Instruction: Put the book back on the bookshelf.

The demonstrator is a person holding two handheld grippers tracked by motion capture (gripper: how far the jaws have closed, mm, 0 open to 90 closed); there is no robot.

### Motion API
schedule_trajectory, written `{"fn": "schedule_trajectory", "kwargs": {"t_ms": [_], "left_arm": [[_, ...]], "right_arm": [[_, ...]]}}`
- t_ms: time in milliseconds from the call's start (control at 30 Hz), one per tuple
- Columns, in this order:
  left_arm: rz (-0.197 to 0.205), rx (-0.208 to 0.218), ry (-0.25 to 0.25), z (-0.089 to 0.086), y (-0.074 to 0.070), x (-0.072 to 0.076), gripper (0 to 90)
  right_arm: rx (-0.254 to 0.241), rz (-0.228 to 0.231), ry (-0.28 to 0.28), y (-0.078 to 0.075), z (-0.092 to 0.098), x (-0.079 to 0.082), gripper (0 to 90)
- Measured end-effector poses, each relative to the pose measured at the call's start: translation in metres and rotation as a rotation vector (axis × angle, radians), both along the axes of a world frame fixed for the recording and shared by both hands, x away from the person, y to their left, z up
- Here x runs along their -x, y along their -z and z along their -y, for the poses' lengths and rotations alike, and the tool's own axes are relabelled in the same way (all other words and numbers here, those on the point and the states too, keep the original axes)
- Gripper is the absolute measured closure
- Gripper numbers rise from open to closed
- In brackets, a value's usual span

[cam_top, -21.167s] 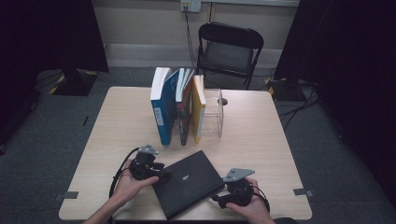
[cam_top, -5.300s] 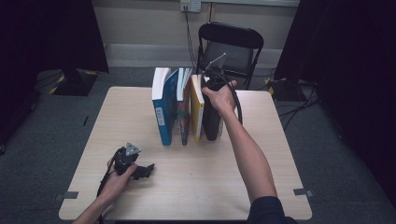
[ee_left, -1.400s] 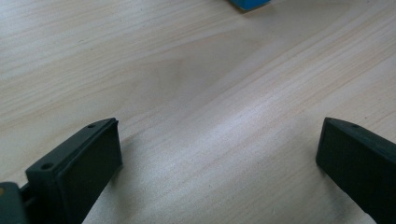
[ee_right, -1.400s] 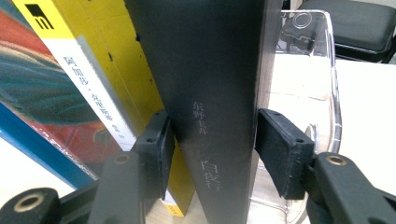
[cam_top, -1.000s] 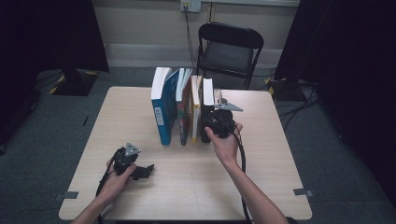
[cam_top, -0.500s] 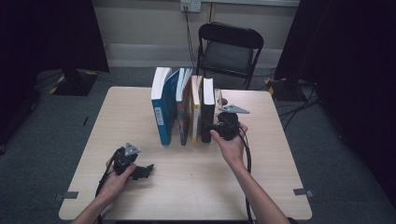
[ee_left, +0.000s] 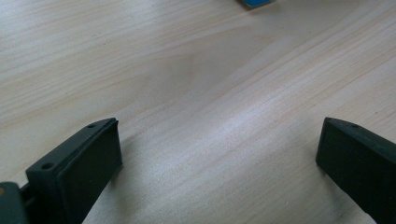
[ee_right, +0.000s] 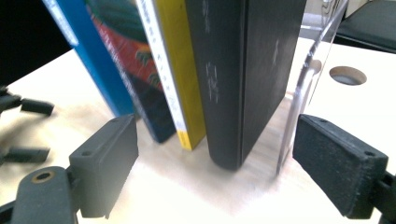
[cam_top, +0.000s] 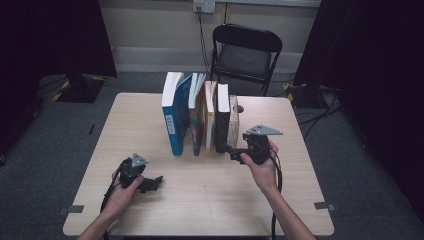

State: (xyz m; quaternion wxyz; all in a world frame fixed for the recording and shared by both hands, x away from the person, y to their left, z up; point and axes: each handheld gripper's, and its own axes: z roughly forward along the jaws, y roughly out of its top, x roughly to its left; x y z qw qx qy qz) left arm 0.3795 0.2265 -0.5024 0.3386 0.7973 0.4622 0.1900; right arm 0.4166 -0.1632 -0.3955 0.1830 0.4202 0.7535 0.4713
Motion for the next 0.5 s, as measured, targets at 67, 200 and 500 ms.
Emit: {"fn": "schedule_trajectory", "kwargs": {"t_ms": [67, 200, 500], "left_arm": [[-0.001, 0.001, 0.000, 0.000, 0.000, 0.000, 0.0], [-0.001, 0.000, 0.000, 0.000, 0.000, 0.000, 0.0], [-0.001, -0.002, 0.002, -0.001, 0.000, -0.001, 0.0]], "right_arm": [[0.004, -0.002, 0.007, 0.001, 0.007, 0.004, 14.0], [-0.002, -0.031, 0.033, 0.011, 0.027, 0.010, 14.2], [0.035, -0.080, 0.056, 0.035, 0.068, 0.027, 14.1]]}}
